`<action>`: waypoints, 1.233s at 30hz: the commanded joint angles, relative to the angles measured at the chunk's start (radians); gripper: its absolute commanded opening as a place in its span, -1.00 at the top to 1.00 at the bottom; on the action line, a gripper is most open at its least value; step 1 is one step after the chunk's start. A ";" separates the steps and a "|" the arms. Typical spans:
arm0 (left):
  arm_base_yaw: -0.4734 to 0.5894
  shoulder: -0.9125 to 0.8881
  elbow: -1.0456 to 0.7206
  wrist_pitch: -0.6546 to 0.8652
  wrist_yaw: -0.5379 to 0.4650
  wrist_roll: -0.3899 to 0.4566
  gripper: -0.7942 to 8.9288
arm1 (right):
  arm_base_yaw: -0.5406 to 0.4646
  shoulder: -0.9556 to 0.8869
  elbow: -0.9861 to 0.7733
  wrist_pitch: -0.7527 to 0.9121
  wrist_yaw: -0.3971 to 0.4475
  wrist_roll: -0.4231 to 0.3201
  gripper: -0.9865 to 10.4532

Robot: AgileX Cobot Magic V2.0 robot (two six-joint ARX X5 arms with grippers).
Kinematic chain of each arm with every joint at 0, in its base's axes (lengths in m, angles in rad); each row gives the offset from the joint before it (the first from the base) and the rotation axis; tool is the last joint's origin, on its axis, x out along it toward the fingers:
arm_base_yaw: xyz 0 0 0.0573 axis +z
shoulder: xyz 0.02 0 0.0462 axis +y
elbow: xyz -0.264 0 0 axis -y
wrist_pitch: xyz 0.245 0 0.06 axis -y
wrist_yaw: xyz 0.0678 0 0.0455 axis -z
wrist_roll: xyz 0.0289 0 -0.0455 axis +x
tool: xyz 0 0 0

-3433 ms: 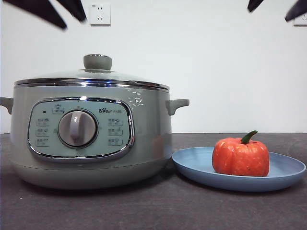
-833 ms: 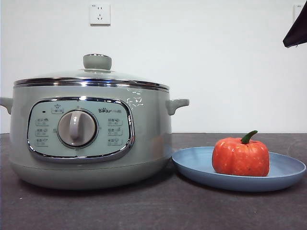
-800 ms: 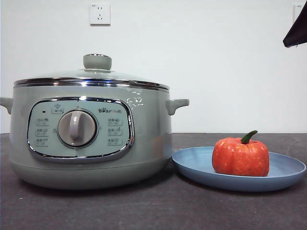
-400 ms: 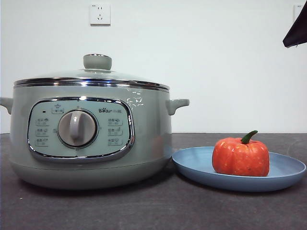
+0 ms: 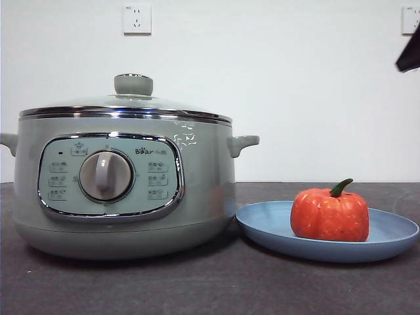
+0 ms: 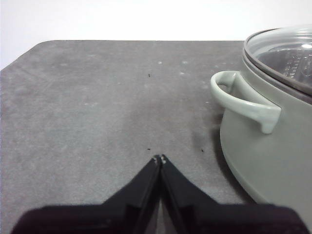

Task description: Take the pumpkin out from the steamer,put the pumpkin in the blue plate,close the lid

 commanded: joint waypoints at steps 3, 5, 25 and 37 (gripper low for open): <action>0.003 -0.001 -0.016 0.001 -0.001 -0.010 0.84 | -0.131 -0.135 -0.076 0.063 -0.083 -0.082 0.83; 0.003 -0.001 -0.016 0.001 -0.001 -0.010 0.84 | -0.209 -0.201 -0.134 0.101 -0.166 -0.082 0.83; 0.003 -0.001 -0.016 0.001 -0.001 -0.010 0.84 | -0.415 -0.520 -0.541 0.237 -0.256 -0.078 0.83; 0.003 -0.001 -0.016 0.001 0.000 -0.010 0.84 | -0.414 -0.519 -0.540 0.238 -0.256 -0.070 0.83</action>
